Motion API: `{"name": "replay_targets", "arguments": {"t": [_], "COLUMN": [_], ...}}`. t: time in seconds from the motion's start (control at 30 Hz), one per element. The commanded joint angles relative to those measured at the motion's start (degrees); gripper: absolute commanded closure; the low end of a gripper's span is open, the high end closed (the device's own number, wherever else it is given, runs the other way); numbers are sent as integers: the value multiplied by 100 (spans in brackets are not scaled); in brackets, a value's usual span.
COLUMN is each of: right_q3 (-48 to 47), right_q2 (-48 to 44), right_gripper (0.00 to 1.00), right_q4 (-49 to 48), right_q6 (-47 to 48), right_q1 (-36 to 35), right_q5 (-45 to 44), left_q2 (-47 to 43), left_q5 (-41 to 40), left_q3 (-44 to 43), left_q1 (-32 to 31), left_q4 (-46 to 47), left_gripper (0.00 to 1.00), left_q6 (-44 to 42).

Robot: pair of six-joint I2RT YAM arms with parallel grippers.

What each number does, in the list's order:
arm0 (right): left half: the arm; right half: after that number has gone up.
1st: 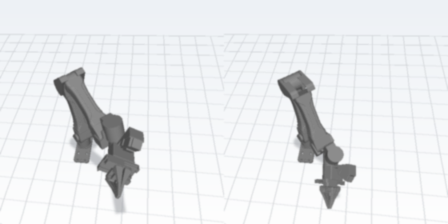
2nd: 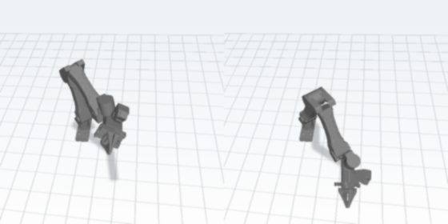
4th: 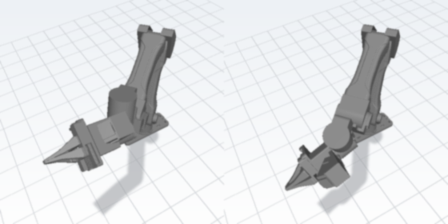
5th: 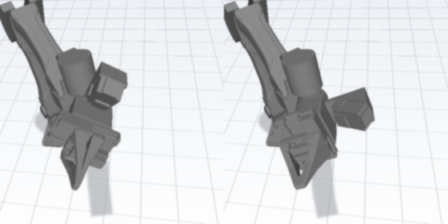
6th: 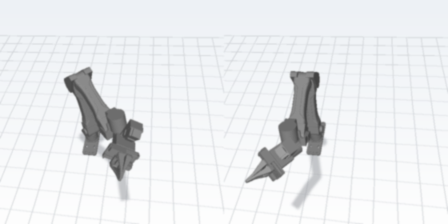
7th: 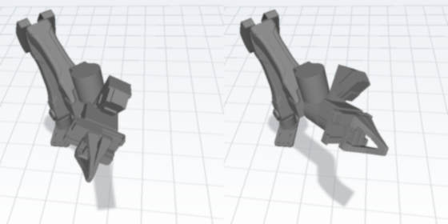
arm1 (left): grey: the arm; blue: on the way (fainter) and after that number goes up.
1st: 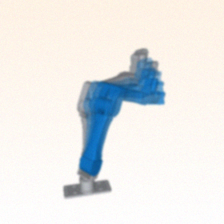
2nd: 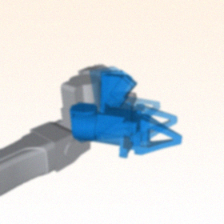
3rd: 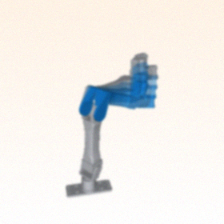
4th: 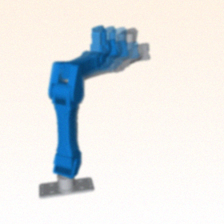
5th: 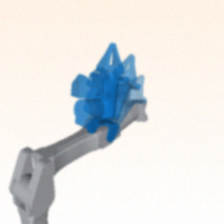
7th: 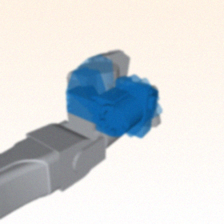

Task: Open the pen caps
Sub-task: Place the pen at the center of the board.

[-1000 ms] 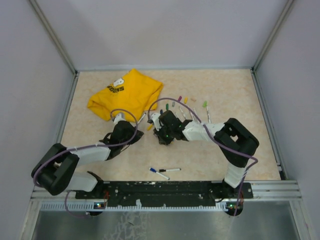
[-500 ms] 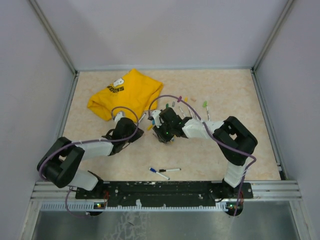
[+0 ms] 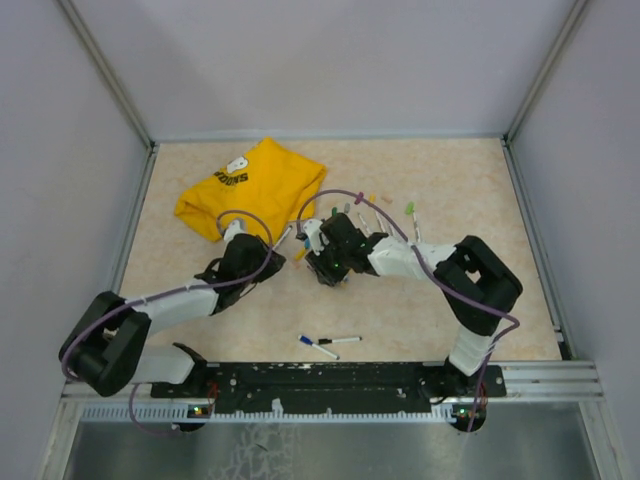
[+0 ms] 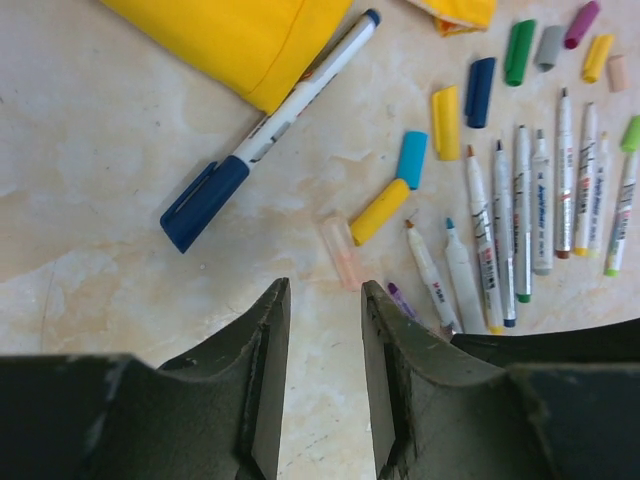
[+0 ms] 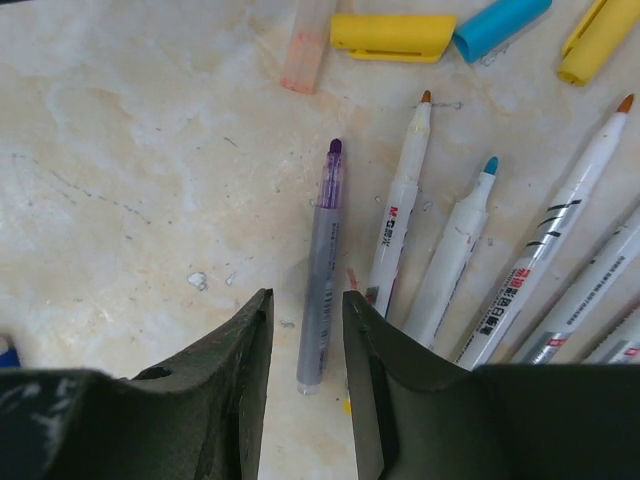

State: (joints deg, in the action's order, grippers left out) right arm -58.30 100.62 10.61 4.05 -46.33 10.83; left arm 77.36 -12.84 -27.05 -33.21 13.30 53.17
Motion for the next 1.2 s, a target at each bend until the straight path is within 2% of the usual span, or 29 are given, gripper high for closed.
{"name": "replay_targets", "arguments": {"t": [0.0, 0.23, 0.37, 0.5, 0.6, 0.67, 0.8, 1.03, 1.17], "right_q3": [-142, 114, 183, 356, 680, 903, 587, 1021, 1124], "right_q2": [-863, -1851, -2385, -2826, -2843, -2703, -2463, -2777, -2690], "right_gripper": [66, 66, 66, 63, 47, 44, 42, 43, 43], "right_q4": [8, 547, 963, 1267, 1380, 1674, 2423, 2154, 1994], "right_q6": [452, 1720, 2285, 2838, 3260, 3782, 4393, 4756, 4739], "right_q1": [-13, 62, 319, 466, 467, 467, 467, 454, 179], "right_q5": [237, 1160, 2164, 2914, 3504, 4010, 4037, 3609, 3177], "left_q2": [-577, -1430, -1644, -1698, -1701, -1707, -1686, -1631, -1720], "left_q5": [-51, 19, 259, 444, 426, 352, 316, 100, 58], "left_q3": [137, 537, 806, 941, 967, 992, 1075, 1213, 1311], "left_q1": [43, 43, 43, 43, 42, 43, 43, 38, 43], "left_q4": [-128, 213, 754, 1159, 1316, 1422, 1669, 1819, 1852], "left_gripper": [59, 51, 43, 25, 9, 1, 1, 1, 1], "left_q6": [-322, -1290, -2058, -2570, -2875, -3004, -3220, -3088, -3059]}}
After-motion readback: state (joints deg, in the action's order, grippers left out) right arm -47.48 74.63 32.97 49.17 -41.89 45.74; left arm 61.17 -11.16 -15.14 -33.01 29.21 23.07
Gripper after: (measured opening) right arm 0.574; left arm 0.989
